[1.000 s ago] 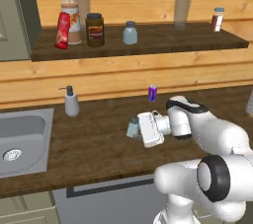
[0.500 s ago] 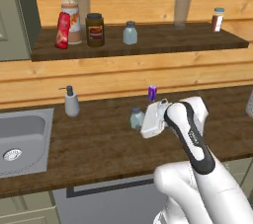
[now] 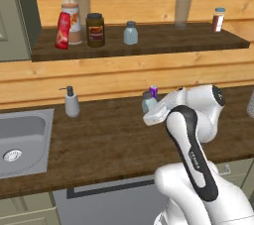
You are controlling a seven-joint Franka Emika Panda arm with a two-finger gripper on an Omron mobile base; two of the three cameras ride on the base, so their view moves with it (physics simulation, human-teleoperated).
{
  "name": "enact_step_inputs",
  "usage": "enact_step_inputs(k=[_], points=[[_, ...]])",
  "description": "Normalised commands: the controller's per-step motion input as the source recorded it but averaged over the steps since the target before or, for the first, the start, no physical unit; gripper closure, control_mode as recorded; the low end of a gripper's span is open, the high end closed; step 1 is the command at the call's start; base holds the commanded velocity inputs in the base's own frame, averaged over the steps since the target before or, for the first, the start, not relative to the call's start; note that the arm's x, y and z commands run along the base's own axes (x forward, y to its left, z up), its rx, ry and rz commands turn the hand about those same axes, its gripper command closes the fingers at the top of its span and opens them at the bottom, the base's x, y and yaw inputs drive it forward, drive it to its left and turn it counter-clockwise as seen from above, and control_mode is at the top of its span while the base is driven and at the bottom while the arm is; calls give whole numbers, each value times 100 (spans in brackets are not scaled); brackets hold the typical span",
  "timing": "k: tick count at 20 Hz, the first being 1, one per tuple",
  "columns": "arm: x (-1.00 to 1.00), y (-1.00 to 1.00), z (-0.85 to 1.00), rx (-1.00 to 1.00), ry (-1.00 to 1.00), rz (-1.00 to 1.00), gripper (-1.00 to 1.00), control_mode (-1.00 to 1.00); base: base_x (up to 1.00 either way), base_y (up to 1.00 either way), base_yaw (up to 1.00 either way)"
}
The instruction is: Put the shaker and condiment bottle from the counter next to their counterparts in the cabinet.
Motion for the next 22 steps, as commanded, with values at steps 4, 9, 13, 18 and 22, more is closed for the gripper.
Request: enact_step_inputs(k=[4, 9, 13, 18, 22], points=[[-16, -37, 73, 0, 0, -34, 100, -100, 0, 0, 0], [-28, -38, 66, 1, -1, -33, 100, -100, 0, 0, 0], [-39, -39, 66, 7, -5, -33, 100, -100, 0, 0, 0], [-34, -16, 45, 3, -5, -20, 100, -100, 0, 0, 0], [0, 0, 0, 0, 0, 0, 100, -100, 0, 0, 0]])
